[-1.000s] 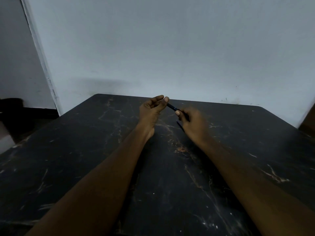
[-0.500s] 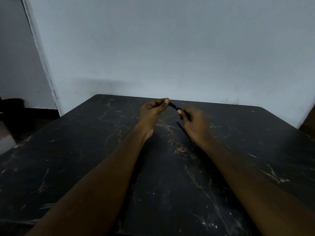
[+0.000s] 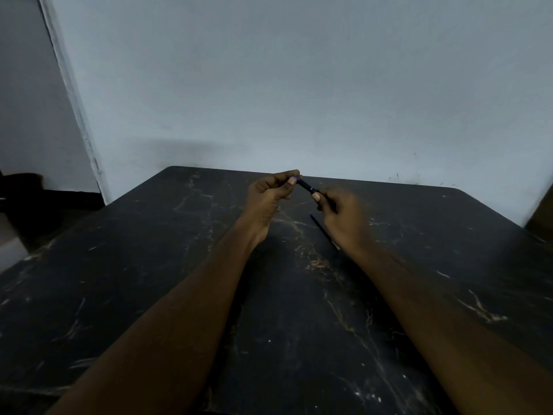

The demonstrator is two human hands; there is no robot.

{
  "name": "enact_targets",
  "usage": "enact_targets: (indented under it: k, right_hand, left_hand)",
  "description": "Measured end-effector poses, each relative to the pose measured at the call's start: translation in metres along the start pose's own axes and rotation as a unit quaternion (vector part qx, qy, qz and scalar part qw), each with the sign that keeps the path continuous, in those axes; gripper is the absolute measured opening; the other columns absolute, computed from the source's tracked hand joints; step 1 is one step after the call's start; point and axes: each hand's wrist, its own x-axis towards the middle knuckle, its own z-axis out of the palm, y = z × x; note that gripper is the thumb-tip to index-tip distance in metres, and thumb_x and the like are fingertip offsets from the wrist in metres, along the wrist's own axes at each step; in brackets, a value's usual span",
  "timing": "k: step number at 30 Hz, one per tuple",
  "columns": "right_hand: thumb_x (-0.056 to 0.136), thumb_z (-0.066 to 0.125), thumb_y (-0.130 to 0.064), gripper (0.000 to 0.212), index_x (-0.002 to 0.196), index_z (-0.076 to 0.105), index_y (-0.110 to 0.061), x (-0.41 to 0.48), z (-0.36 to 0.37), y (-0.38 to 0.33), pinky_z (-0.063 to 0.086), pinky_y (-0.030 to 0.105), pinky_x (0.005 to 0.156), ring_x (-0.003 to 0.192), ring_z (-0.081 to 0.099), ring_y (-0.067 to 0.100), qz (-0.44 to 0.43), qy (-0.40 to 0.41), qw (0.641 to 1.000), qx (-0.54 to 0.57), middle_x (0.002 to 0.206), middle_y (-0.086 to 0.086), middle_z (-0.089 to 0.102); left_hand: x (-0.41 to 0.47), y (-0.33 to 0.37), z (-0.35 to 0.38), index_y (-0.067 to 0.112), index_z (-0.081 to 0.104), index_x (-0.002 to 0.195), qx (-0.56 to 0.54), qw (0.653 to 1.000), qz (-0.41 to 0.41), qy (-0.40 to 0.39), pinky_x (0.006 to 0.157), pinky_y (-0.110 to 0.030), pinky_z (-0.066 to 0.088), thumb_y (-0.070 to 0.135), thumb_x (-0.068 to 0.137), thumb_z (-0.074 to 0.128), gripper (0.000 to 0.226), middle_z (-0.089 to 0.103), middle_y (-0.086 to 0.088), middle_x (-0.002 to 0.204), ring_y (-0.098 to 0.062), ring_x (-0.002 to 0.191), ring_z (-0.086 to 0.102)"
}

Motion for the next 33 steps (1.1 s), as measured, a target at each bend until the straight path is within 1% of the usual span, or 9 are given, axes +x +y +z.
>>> enact_targets:
  k: [4,8,14,17,20,24,28,30,33]
  right_hand:
    - [0.098,0.054,-0.021,0.024,0.084,0.069,-0.008,-0.0002,-0.0004,-0.0002,0.037,0.031,0.056,0.062,0.053,0.02,-0.017,0.0,1.0,-0.006,0.07,0.008,0.062]
    - [0.097,0.055,-0.02,0.023,0.086,0.07,-0.006,0.0012,0.0001,0.0032,0.038,0.032,0.058,0.066,0.054,0.022,-0.024,0.005,1.0,-0.006,0.073,0.009,0.063]
    - [0.097,0.055,-0.021,0.02,0.091,0.071,-0.01,0.0008,0.0007,0.005,0.04,0.032,0.057,0.065,0.055,0.019,-0.025,0.007,1.0,0.0,0.073,0.006,0.064]
    - [0.097,0.055,-0.023,0.022,0.086,0.069,-0.01,0.0017,0.0013,0.0056,0.045,0.038,0.059,0.065,0.055,0.02,-0.027,0.005,1.0,-0.003,0.072,0.007,0.063]
    - [0.096,0.055,-0.025,0.024,0.089,0.07,-0.009,0.0012,0.0019,0.0058,0.047,0.04,0.061,0.068,0.056,0.022,-0.034,0.01,0.999,-0.011,0.075,0.008,0.064]
    - [0.095,0.058,-0.024,0.021,0.094,0.071,-0.008,0.0011,0.002,0.0037,0.046,0.036,0.065,0.073,0.058,0.02,-0.033,0.011,0.999,0.005,0.081,0.009,0.066]
    - [0.094,0.059,-0.021,0.017,0.095,0.072,-0.01,-0.0005,0.001,0.0023,0.043,0.031,0.064,0.072,0.057,0.016,-0.023,0.02,0.999,0.009,0.08,0.007,0.067]
    - [0.095,0.059,-0.021,0.016,0.095,0.072,-0.011,-0.0009,0.0003,0.0021,0.041,0.026,0.06,0.069,0.055,0.013,-0.017,0.021,1.0,0.006,0.078,0.004,0.066]
    - [0.095,0.058,-0.022,0.018,0.091,0.071,-0.011,-0.001,0.0001,0.001,0.039,0.024,0.057,0.065,0.054,0.01,-0.006,0.016,1.0,0.005,0.075,0.003,0.064]
  left_hand:
    - [0.0015,-0.0035,-0.0004,0.02,0.074,0.089,0.003,1.0,0.002,0.024,0.055,-0.017,0.039,0.03,0.086,0.072,0.011,0.069,0.012,0.074,0.002,0.058,0.053]
    - [0.0023,-0.0051,0.0,0.026,0.073,0.089,0.018,1.0,-0.011,0.019,0.057,-0.024,0.038,0.039,0.086,0.071,0.013,0.073,0.013,0.083,-0.003,0.062,0.054]
    - [0.0002,-0.0021,-0.0007,0.028,0.074,0.105,-0.01,0.999,0.002,-0.037,0.056,-0.022,0.037,0.029,0.091,0.066,0.016,0.074,0.009,0.111,-0.007,0.076,0.057]
    - [-0.0005,-0.0037,-0.0005,0.023,0.077,0.098,0.006,1.0,0.003,0.001,0.055,-0.024,0.038,0.033,0.088,0.069,0.016,0.074,0.001,0.095,-0.004,0.067,0.056]
    - [0.0014,-0.006,-0.0006,0.022,0.077,0.083,0.015,0.999,0.006,0.04,0.051,-0.018,0.04,0.039,0.083,0.073,0.017,0.07,0.006,0.073,0.0,0.056,0.053]
    - [0.0025,-0.0061,-0.0001,0.025,0.074,0.073,0.013,0.999,0.008,0.037,0.051,-0.014,0.041,0.046,0.081,0.073,0.022,0.074,0.007,0.079,0.002,0.054,0.053]
    - [0.0013,-0.003,-0.0006,0.026,0.075,0.094,0.003,1.0,-0.019,-0.005,0.06,-0.026,0.039,0.049,0.084,0.07,0.025,0.074,0.008,0.099,-0.006,0.072,0.059]
    - [0.0015,-0.0013,-0.0007,0.025,0.072,0.107,-0.019,0.999,-0.023,-0.028,0.061,-0.029,0.037,0.038,0.088,0.068,0.024,0.074,0.008,0.11,-0.011,0.082,0.06]
    - [0.0016,-0.0015,-0.0019,0.025,0.073,0.107,-0.019,0.999,-0.014,-0.036,0.061,-0.028,0.035,0.024,0.09,0.067,0.018,0.073,0.007,0.112,-0.009,0.085,0.06]
